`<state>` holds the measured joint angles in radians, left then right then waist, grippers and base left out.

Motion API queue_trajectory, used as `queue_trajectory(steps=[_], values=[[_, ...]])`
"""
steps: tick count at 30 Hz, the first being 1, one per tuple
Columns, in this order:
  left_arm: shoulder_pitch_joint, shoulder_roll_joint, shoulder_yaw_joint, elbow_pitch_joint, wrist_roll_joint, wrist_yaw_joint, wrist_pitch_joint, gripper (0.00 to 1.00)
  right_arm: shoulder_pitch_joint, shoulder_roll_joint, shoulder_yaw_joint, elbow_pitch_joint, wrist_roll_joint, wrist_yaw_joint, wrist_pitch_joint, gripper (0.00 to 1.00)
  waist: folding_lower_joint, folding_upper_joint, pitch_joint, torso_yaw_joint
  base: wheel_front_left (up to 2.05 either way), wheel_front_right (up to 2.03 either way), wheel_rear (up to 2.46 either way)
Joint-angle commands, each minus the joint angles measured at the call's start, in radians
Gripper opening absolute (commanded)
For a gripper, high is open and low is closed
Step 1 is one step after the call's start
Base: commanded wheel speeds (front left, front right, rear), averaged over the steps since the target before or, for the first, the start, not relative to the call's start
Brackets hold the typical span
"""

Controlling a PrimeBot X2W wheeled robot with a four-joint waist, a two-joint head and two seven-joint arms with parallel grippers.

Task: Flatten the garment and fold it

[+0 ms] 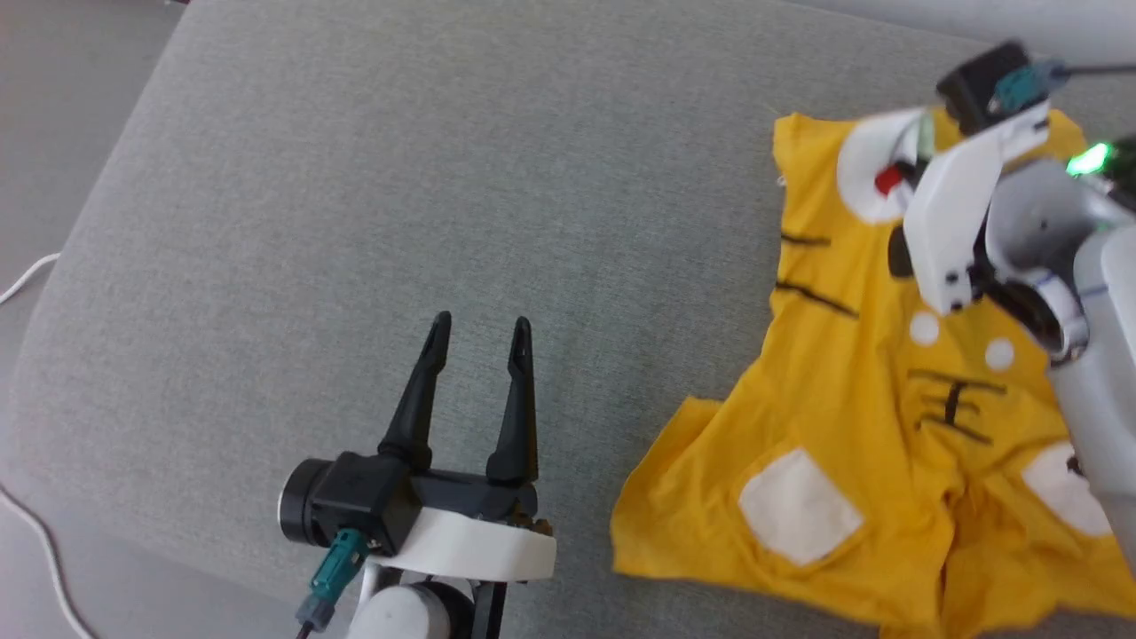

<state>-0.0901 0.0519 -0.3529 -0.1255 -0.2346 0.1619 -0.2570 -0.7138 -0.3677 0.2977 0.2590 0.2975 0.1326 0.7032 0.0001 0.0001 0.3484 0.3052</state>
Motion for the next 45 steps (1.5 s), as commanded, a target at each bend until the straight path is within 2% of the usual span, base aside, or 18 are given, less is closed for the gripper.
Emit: queue_trajectory(steps=[1, 7, 8, 9, 10, 16, 21, 25, 28, 30, 32, 38, 41, 43, 45], values=[[-0.019, -0.002, -0.006, 0.006, -0.011, 0.005, -0.005, 1.00, -0.049, 0.018, -0.010, 0.024, -0.019, -0.002, -0.031, 0.00, -0.0001, -0.0001, 0.005, 0.024, 0.00, 0.00, 0.00], [-0.033, -0.002, -0.038, 0.022, -0.026, 0.005, -0.005, 1.00, -0.153, 0.078, -0.040, 0.158, -0.102, -0.002, -0.158, 0.00, -0.0001, -0.0001, 0.019, 0.076, 0.00, 0.00, 0.00], [-0.036, -0.002, -0.043, 0.024, -0.028, 0.005, -0.005, 1.00, -0.160, 0.089, -0.043, 0.188, -0.117, -0.002, -0.177, 0.34, -0.0001, -0.0001, 0.020, 0.082, 0.00, 0.00, 0.00], [-0.038, -0.002, -0.048, 0.025, -0.031, 0.007, -0.005, 1.00, -0.164, 0.101, -0.047, 0.220, -0.128, -0.002, -0.191, 0.88, -0.0001, -0.0001, 0.021, 0.088, 0.00, 0.00, 0.00], [-0.041, -0.002, -0.053, 0.026, -0.033, 0.010, -0.005, 1.00, -0.166, 0.113, -0.050, 0.249, -0.134, -0.002, -0.202, 1.00, -0.0001, -0.0001, 0.020, 0.091, 0.00, 0.00, 0.00], [-0.043, -0.002, -0.069, 0.037, -0.038, 0.019, -0.005, 1.00, -0.176, 0.148, -0.029, 0.321, -0.119, -0.002, -0.271, 1.00, -0.0001, -0.0001, -0.001, 0.085, 0.00, 0.00, 0.00], [-0.021, -0.002, -0.057, 0.057, -0.017, 0.010, -0.005, 1.00, -0.150, 0.154, -0.020, 0.265, -0.026, -0.002, -0.348, 1.00, -0.0001, -0.0001, -0.062, 0.039, 0.00, 0.00, 0.00], [0.009, -0.002, -0.026, 0.063, 0.009, 0.000, -0.005, 1.00, -0.044, 0.122, -0.061, 0.122, 0.039, -0.002, -0.414, 1.00, -0.0001, -0.0001, -0.116, -0.013, 0.00, 0.00, 0.00], [0.036, 0.004, 0.000, 0.061, 0.026, -0.009, -0.005, 1.00, 0.092, 0.100, -0.143, -0.026, 0.045, -0.002, -0.460, 1.00, -0.0001, -0.0001, -0.141, -0.054, 0.00, 0.00, 0.00], [0.050, 0.009, 0.014, 0.057, 0.035, -0.014, -0.005, 1.00, 0.207, 0.111, -0.221, -0.137, 0.039, -0.002, -0.481, 1.00, -0.0001, -0.0001, -0.148, -0.080, 0.00, 0.00, 0.00], [0.063, 0.012, 0.025, 0.053, 0.042, -0.017, -0.005, 1.00, 0.336, 0.141, -0.298, -0.258, 0.016, -0.002, -0.495, 1.00, -0.0001, -0.0001, -0.151, -0.102, 0.00, 0.00, 0.00], [0.101, 0.015, 0.052, 0.042, 0.056, -0.020, -0.005, 1.00, 0.722, 0.302, -0.477, -0.557, -0.053, -0.002, -0.541, 1.00, -0.0001, -0.0001, -0.135, -0.155, 0.00, 0.00, 0.00], [0.111, 0.015, 0.065, 0.036, 0.060, -0.019, -0.005, 1.00, 0.844, 0.316, -0.507, -0.609, 0.005, -0.002, -0.564, 1.00, -0.0001, -0.0001, -0.127, -0.183, 0.00, 0.00, 0.00], [0.110, 0.018, 0.070, 0.038, 0.064, -0.022, -0.005, 1.00, 0.884, 0.317, -0.506, -0.615, 0.061, -0.002, -0.586, 1.00, -0.0001, -0.0001, -0.121, -0.204, 0.00, 0.00, 0.00], [0.092, 0.027, 0.068, 0.047, 0.074, -0.029, -0.005, 1.00, 0.895, 0.317, -0.501, -0.624, 0.066, -0.002, -0.602, 1.00, -0.0001, -0.0001, -0.114, -0.220, 0.00, 0.00, 0.00]])
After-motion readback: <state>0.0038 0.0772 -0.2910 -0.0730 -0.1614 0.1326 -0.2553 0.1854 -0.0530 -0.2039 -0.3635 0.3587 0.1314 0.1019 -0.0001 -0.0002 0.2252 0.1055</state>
